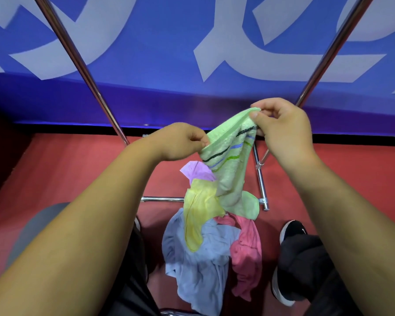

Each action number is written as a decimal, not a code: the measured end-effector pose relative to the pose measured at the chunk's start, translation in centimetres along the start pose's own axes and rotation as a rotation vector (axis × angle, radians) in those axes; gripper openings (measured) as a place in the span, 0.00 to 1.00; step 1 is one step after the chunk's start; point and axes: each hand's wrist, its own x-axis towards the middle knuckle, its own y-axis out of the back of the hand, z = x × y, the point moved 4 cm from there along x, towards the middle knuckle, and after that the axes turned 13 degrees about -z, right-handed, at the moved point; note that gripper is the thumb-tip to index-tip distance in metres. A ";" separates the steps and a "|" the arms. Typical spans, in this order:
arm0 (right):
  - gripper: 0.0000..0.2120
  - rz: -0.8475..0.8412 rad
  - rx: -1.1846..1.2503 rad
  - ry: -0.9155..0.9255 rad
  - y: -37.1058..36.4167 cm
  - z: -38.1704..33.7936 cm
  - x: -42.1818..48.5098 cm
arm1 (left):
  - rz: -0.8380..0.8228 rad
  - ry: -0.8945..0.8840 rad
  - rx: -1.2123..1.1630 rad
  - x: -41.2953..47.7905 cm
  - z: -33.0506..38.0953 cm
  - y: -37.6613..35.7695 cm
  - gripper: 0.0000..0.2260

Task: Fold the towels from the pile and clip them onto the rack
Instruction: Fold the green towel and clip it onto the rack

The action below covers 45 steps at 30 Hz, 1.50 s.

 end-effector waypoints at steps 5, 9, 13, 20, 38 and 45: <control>0.09 -0.007 -0.121 -0.011 0.7 0.6 0.2 | -0.029 0.032 0.101 0.1 -0.9 -0.2 0.09; 0.11 -0.054 -0.344 0.023 1.0 0.4 -0.2 | 0.190 0.037 0.057 -0.1 -0.4 1.0 0.11; 0.07 -0.045 -0.358 -0.004 2.0 0.5 -0.3 | 0.345 0.033 -0.115 -0.8 0.1 2.1 0.09; 0.05 -0.021 -0.344 0.071 2.7 -0.7 -1.7 | 0.412 -0.060 -0.422 -1.6 0.7 1.5 0.09; 0.12 0.018 0.046 0.290 7.3 -15.2 -7.8 | 0.556 -0.404 -0.802 -13.5 12.1 8.1 0.07; 0.05 0.023 0.144 0.326 8.7 -22.1 -8.3 | 0.670 -0.467 -0.700 -18.1 16.2 12.9 0.07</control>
